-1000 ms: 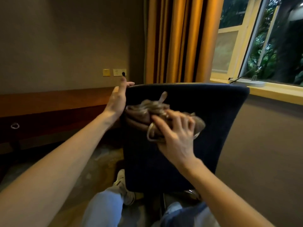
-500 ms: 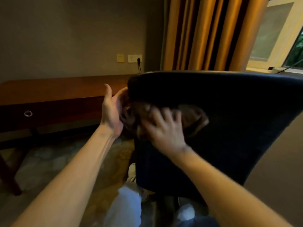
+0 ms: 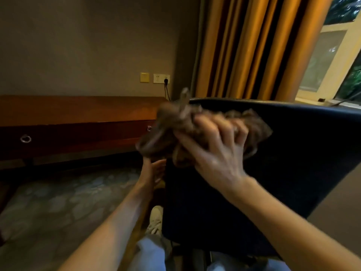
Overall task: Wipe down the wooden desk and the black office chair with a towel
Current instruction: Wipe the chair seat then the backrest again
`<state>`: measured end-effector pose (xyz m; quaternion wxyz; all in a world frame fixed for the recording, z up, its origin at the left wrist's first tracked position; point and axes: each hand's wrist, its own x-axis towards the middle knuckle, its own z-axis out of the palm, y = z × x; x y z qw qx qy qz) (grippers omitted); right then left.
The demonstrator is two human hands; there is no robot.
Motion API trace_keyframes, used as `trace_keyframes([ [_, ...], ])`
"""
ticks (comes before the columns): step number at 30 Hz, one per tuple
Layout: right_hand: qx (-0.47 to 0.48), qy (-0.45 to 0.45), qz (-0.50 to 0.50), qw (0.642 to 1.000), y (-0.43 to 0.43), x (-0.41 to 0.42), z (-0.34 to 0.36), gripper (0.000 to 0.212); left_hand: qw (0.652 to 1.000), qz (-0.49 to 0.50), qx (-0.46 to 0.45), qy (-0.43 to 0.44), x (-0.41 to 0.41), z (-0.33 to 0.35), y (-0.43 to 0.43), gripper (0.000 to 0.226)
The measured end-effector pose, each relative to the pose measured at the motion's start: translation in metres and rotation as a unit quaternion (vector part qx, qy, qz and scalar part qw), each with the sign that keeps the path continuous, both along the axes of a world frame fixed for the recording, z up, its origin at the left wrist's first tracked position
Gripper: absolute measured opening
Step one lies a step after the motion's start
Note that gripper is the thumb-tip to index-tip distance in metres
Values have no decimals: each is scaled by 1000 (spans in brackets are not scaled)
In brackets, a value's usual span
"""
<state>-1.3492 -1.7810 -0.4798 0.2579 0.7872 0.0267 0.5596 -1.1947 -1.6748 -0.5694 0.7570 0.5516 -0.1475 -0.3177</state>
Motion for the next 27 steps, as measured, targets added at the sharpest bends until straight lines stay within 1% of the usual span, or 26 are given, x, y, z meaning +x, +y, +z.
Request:
trace_keyframes([
  [1, 11, -37, -9, 999, 5, 6, 22, 43, 1000, 6, 7, -12, 1, -6, -1, 86],
  [2, 29, -57, -24, 998, 8, 13, 33, 42, 1000, 0, 10, -4, 2, -12, -2, 90],
  [4, 26, -58, -44, 997, 4, 29, 27, 36, 1000, 3, 24, 17, 4, -11, -2, 92],
  [6, -3, -1, -42, 999, -12, 43, -15, 32, 999, 7, 29, 22, 13, -17, -3, 93],
  [8, -46, 47, -58, 996, -32, 55, -72, 28, 1000, -6, -13, 13, 25, -32, -3, 92],
  [10, -59, 16, -70, 996, -41, 62, -106, 17, 997, -48, -50, 43, 29, -41, 3, 94],
  [12, -49, 5, -49, 998, -39, 69, -121, 20, 996, -56, -69, 27, 30, -45, 3, 95],
  [14, -55, 0, -37, 998, -41, 72, -131, 18, 996, -50, -67, 2, 31, -37, 3, 96],
  [15, -68, -2, -39, 997, -44, 73, -138, 19, 996, -58, -73, -6, 37, -35, 1, 97],
  [17, -99, 2, -35, 995, -49, 70, -152, 31, 993, -86, -77, -22, 45, -35, 2, 100],
  [18, -103, 14, -35, 994, -50, 66, -162, 33, 993, -93, -73, -27, 44, -37, 4, 102],
  [20, -82, 42, -43, 995, -46, 58, -181, 27, 991, -109, -71, -28, 41, -41, 5, 104],
  [22, -63, 83, -66, 992, -43, 50, -202, 23, 990, -106, -73, -52, 39, -47, 5, 102],
  [24, -69, 140, -92, 983, -44, 45, -225, 32, 988, -100, -89, -77, 39, -52, 4, 100],
  [27, -52, 251, -141, 956, -43, 36, -247, 52, 985, -109, -106, -80, 40, -56, 6, 96],
])
